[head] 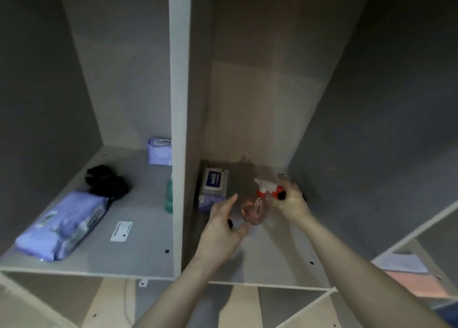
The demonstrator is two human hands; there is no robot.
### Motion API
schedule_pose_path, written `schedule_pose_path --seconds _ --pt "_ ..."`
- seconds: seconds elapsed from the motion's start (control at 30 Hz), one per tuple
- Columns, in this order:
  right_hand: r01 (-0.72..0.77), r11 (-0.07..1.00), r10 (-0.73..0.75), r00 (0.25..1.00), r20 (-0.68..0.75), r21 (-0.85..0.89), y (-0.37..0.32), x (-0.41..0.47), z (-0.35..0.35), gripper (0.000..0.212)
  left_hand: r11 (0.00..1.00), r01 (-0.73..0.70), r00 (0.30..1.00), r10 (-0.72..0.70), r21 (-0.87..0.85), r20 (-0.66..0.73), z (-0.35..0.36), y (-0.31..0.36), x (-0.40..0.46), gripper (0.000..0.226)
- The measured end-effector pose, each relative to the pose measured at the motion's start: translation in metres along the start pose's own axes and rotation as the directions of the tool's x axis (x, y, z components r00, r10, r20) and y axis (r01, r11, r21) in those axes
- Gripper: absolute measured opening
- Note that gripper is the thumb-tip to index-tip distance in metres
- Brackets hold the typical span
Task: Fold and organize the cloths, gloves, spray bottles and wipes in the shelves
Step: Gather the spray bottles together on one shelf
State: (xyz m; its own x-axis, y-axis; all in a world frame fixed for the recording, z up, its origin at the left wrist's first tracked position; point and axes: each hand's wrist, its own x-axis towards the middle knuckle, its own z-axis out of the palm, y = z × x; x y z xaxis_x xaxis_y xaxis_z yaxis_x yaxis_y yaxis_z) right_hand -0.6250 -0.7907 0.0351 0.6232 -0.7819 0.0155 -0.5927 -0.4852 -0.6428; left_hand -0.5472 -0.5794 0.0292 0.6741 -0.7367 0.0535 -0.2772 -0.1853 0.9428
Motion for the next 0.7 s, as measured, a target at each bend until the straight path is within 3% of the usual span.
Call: schedule_pose_path --seconds 0.17,0.3,0.37,0.47,0.7 --pt "0.002 0.997 -0.013 0.989 0.148 0.072 0.017 0.033 0.014 0.037 0.998 0.053 0.994 -0.049 0.042 -0.101 0.005 0.001 -0.009 0.063" --pt "-0.015 0.999 0.013 0.998 0.057 0.03 0.033 0.032 0.03 0.05 0.993 0.096 0.989 -0.087 0.066 -0.123 0.005 -0.005 -0.016 0.059" --pt "-0.021 0.994 0.022 1.0 -0.006 0.103 0.032 0.021 0.028 0.032 0.989 0.097 0.987 -0.081 0.115 -0.135 0.004 -0.005 -0.017 0.056" --pt "0.073 0.966 -0.083 0.996 0.029 0.248 0.034 0.003 0.018 0.007 0.986 0.087 0.989 -0.068 0.145 -0.13 0.006 -0.002 -0.019 0.053" --pt "0.277 0.873 -0.375 0.907 0.191 0.401 0.008 -0.063 -0.026 0.011 0.984 0.014 0.999 -0.022 0.179 0.039 0.02 0.004 -0.028 0.071"
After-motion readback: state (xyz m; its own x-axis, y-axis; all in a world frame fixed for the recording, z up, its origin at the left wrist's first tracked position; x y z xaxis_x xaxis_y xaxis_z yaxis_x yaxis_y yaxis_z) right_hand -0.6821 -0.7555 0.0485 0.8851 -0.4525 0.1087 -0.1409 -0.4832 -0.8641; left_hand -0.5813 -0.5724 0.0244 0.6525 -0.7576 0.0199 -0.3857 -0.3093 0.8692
